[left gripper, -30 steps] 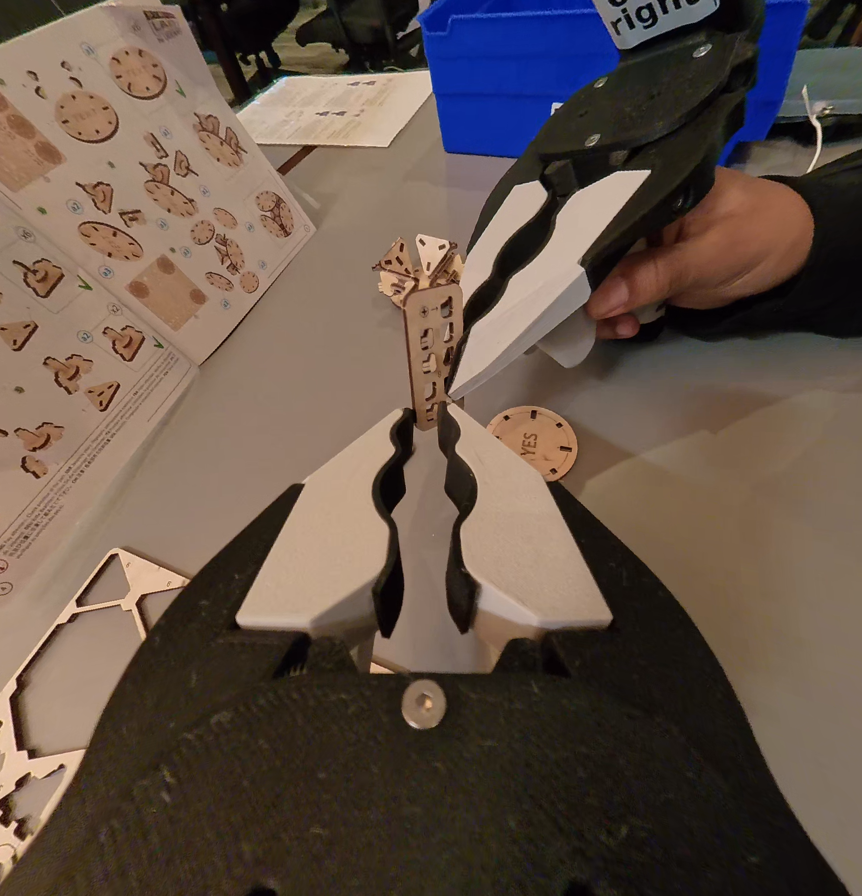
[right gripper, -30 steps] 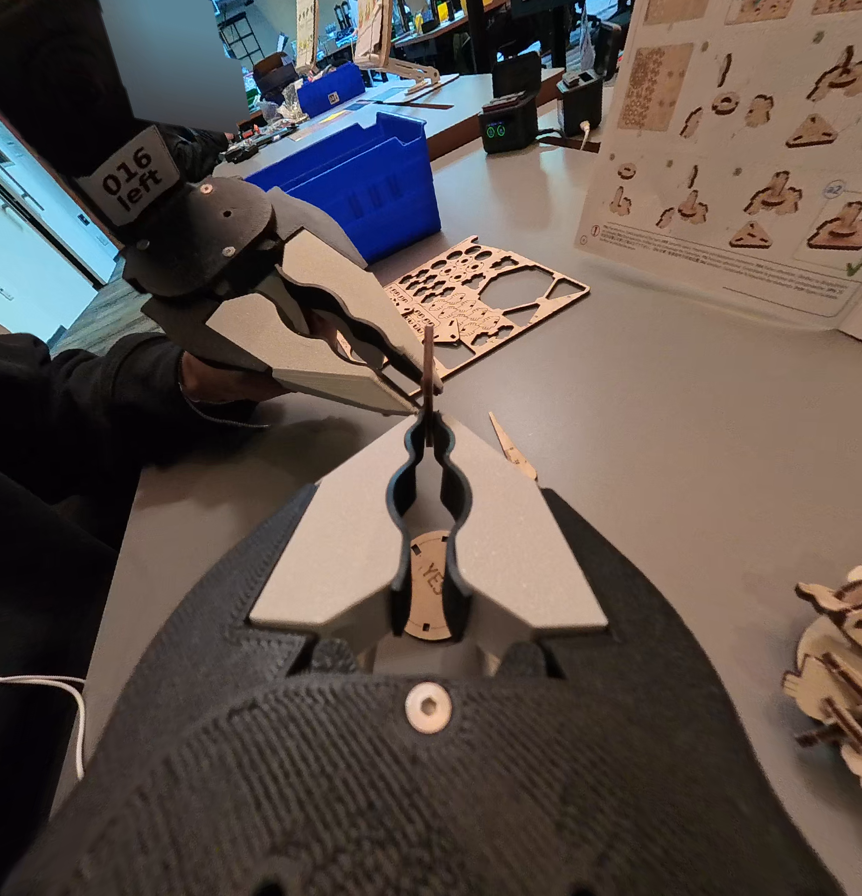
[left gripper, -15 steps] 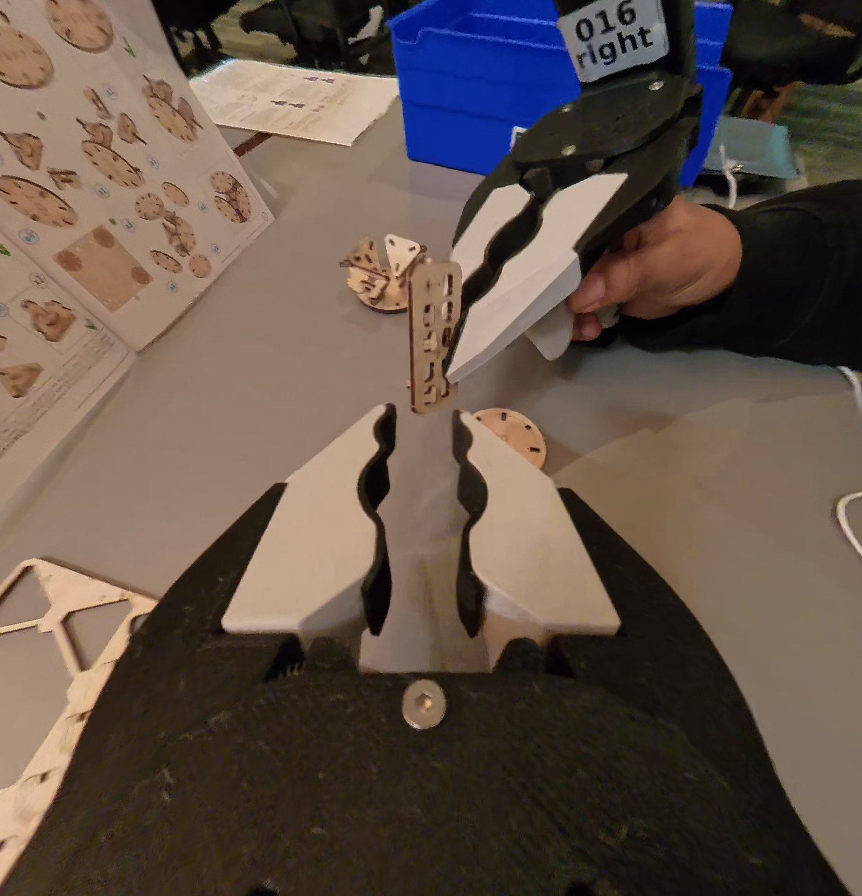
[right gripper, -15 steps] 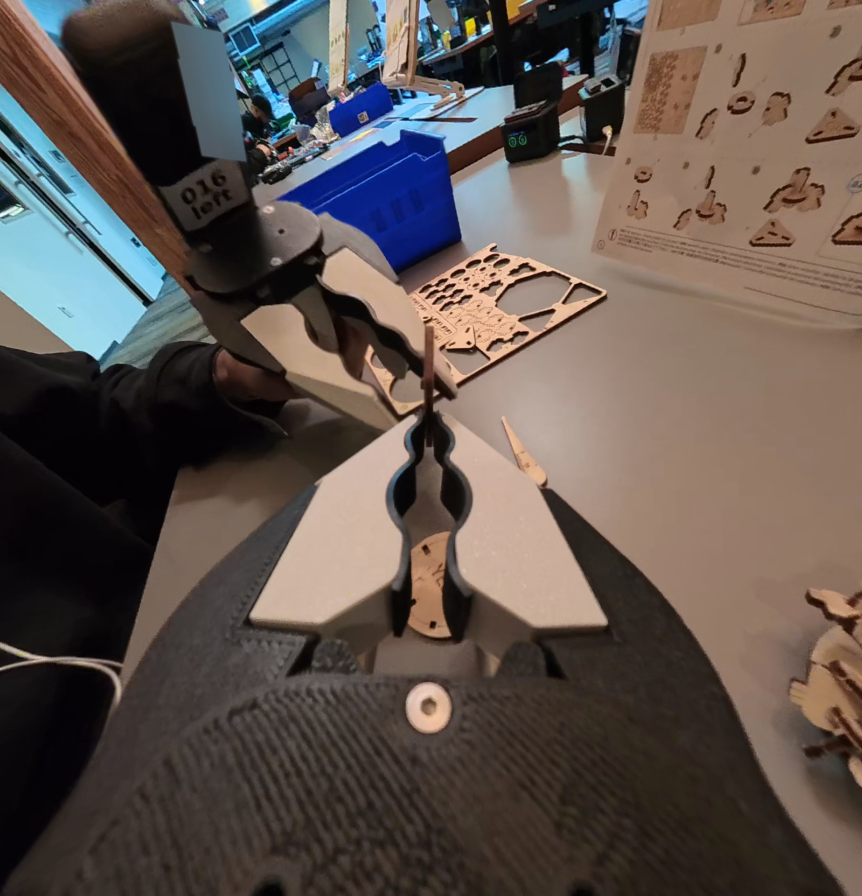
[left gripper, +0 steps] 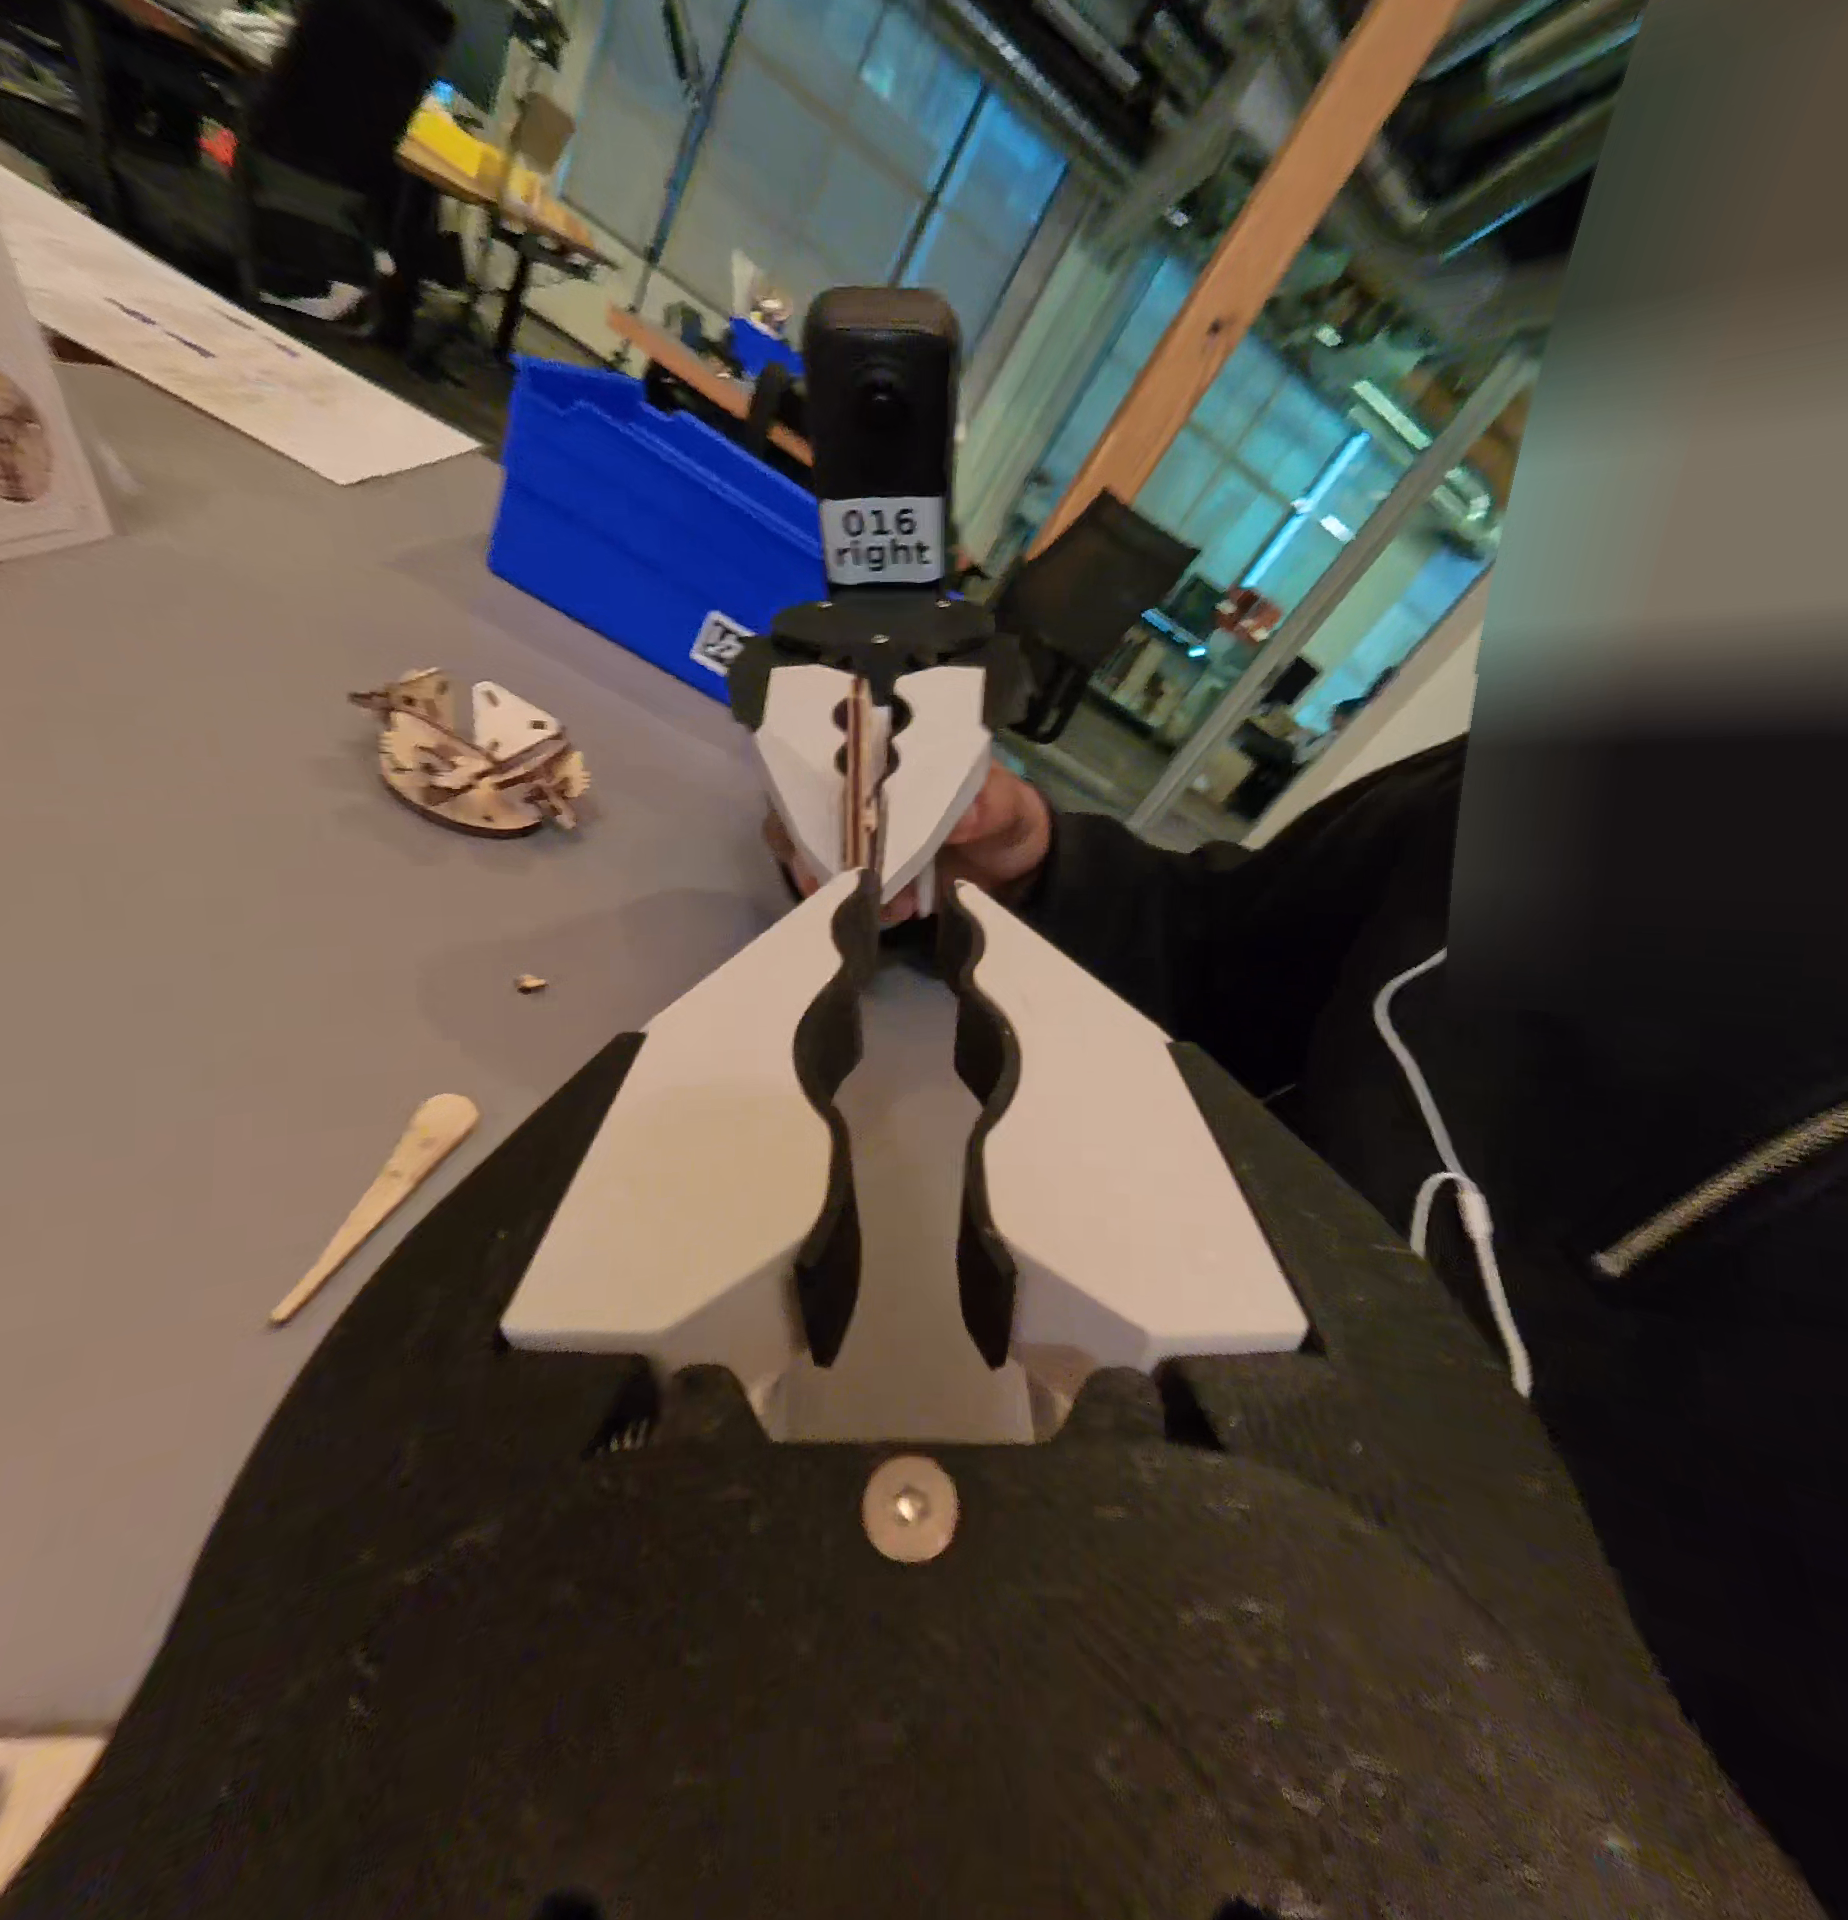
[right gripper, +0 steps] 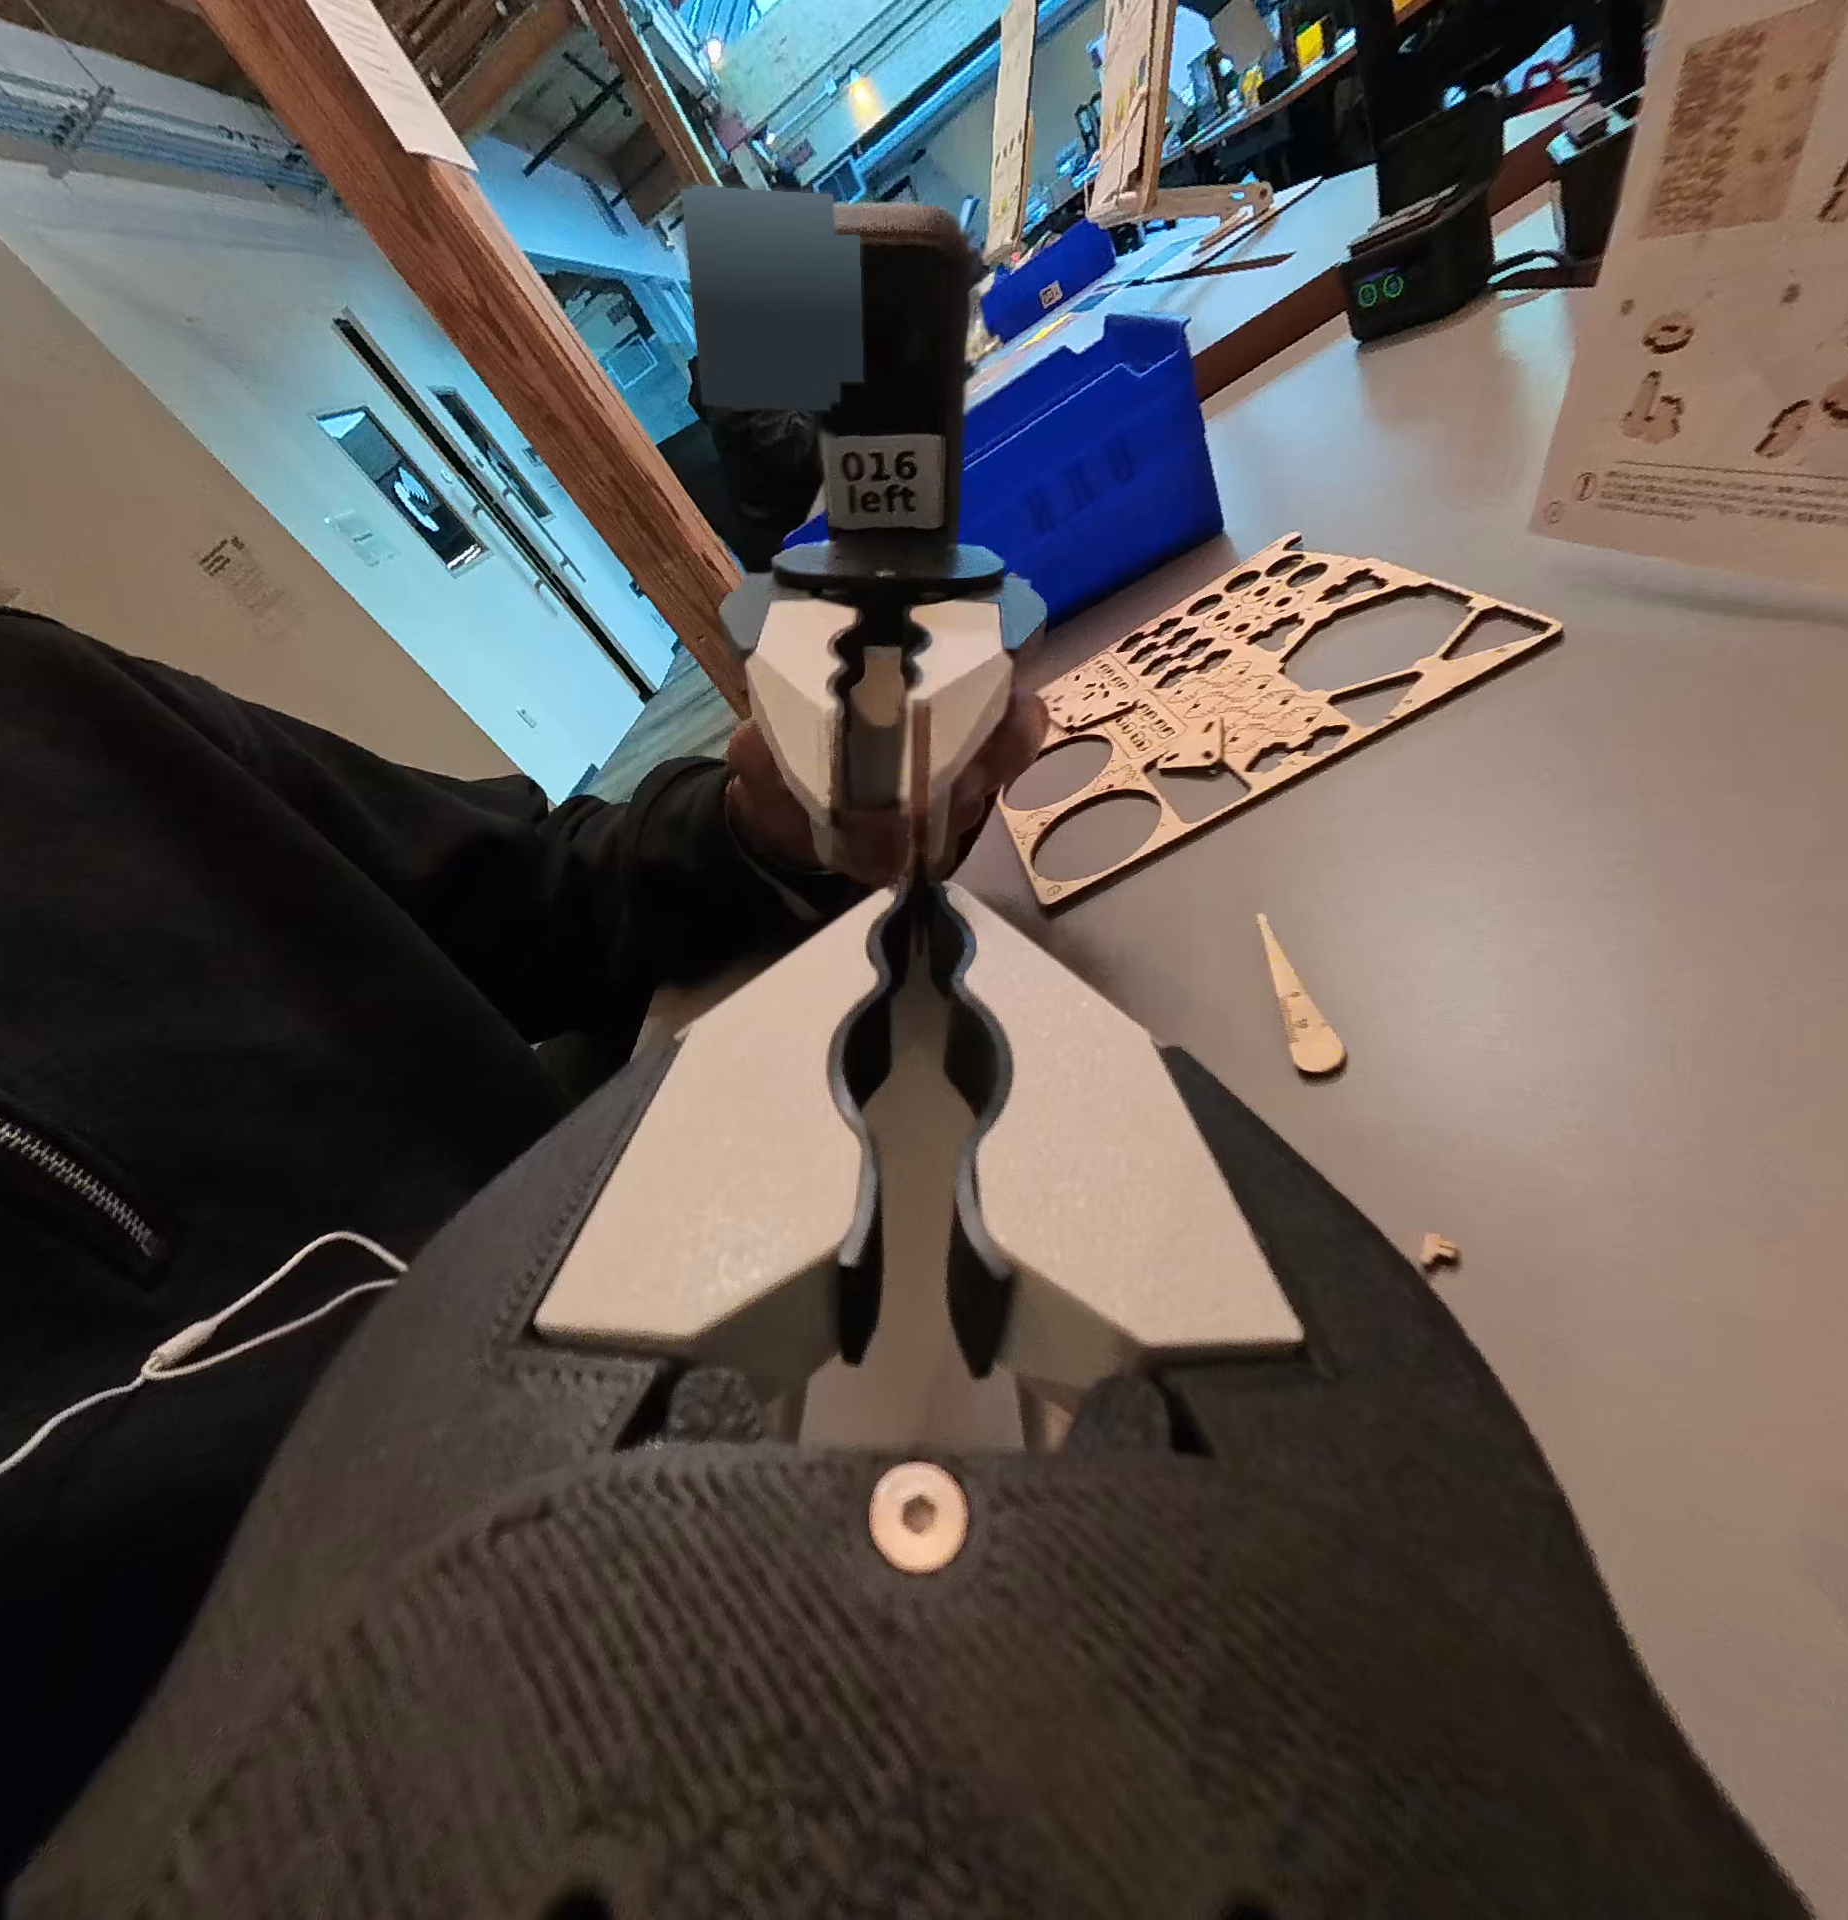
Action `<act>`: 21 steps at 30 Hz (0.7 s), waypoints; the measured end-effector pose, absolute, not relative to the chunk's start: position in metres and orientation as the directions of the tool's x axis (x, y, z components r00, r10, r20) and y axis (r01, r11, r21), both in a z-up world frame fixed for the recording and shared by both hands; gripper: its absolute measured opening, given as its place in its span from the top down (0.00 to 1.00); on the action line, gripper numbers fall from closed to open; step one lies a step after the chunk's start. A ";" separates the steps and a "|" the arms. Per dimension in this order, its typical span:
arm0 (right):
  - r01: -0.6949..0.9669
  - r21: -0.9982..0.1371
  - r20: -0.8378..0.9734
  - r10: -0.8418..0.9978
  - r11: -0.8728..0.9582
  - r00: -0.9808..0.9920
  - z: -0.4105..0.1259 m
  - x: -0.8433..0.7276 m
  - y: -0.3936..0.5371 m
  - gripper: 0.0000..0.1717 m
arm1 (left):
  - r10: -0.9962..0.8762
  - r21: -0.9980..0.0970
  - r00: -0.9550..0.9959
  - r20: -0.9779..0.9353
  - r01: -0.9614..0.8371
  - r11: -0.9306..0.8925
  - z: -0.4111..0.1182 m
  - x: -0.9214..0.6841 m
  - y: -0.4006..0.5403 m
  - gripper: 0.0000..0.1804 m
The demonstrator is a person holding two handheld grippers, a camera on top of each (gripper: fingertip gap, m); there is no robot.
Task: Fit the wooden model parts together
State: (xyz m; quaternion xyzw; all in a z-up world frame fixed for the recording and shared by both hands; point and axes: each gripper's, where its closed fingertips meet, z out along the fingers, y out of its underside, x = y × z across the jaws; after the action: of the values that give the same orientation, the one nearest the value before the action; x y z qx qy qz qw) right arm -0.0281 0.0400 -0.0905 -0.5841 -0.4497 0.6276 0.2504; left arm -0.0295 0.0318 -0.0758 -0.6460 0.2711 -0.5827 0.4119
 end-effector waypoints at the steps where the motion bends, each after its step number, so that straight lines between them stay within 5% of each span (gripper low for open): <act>1: 0.219 -0.858 -0.505 0.839 -0.464 -0.202 -0.091 -0.029 0.038 1.00 | -0.822 -0.832 0.135 0.553 0.133 -0.538 -0.074 -0.029 0.029 0.98; 12: 0.200 -0.869 -0.491 0.842 -0.453 -0.224 -0.086 -0.027 0.036 1.00 | -0.800 -0.808 0.123 0.588 0.151 -0.570 -0.075 -0.030 0.032 0.92; 21: 0.201 -0.875 -0.481 0.840 -0.441 -0.250 -0.083 -0.027 0.031 1.00 | -0.767 -0.768 0.066 0.638 0.126 -0.628 -0.079 -0.025 0.027 0.97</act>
State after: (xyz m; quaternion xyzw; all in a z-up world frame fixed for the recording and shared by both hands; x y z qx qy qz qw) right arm -0.0272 0.0310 -0.0832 -0.5589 -0.4659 0.6388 0.2500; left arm -0.0248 0.0266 -0.0794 -0.6402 0.2501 -0.6358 0.3511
